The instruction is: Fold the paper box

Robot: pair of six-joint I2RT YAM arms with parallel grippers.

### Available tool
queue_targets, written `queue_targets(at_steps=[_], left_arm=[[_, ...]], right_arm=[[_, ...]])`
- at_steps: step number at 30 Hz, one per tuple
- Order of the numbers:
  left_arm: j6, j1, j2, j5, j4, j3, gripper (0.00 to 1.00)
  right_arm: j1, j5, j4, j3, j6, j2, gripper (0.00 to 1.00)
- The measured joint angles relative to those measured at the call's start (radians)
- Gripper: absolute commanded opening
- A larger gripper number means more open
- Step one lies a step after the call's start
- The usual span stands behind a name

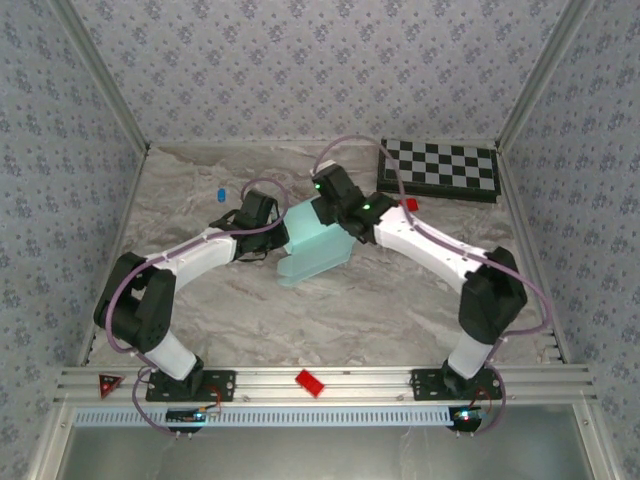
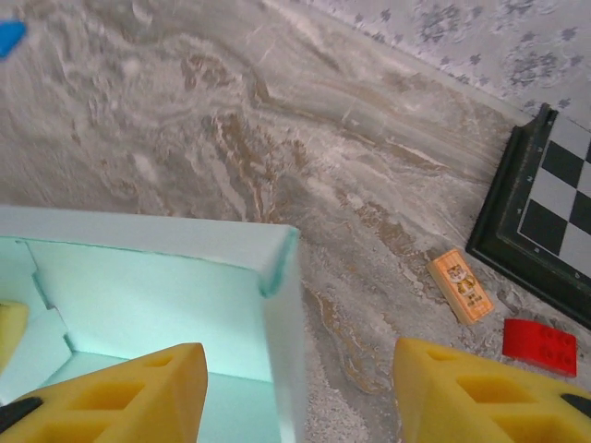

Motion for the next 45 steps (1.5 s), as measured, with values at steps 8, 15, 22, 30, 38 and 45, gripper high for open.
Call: queue_targets(at_steps=[8,15,22,30,38,45], left_arm=[[-0.141,-0.024,0.0,-0.156,-0.008,0.0,0.0],[-0.322,-0.042,-0.011,-0.275,-0.023,0.0,0.0],[-0.446,-0.071,-0.021,-0.347,-0.087,0.011,0.0],[-0.542,-0.123,-0.052,-0.403,-0.153,0.052,0.0],[-0.612,-0.137,-0.055,-0.417,-0.19,0.052,0.0],[-0.649,-0.145,-0.056,-0.416,-0.193,0.052,0.0]], right_arm=[[-0.079,-0.111,0.002,-0.119,0.158,-0.223,0.58],[-0.068,-0.172,0.027,-0.287,0.353,-0.356,0.58],[-0.035,-0.271,0.135,-0.459,0.488,-0.401,0.59],[-0.029,-0.377,0.254,-0.511,0.571,-0.406,0.59],[-0.024,-0.407,0.328,-0.557,0.628,-0.372,0.51],[-0.021,-0.431,0.371,-0.558,0.659,-0.319,0.37]])
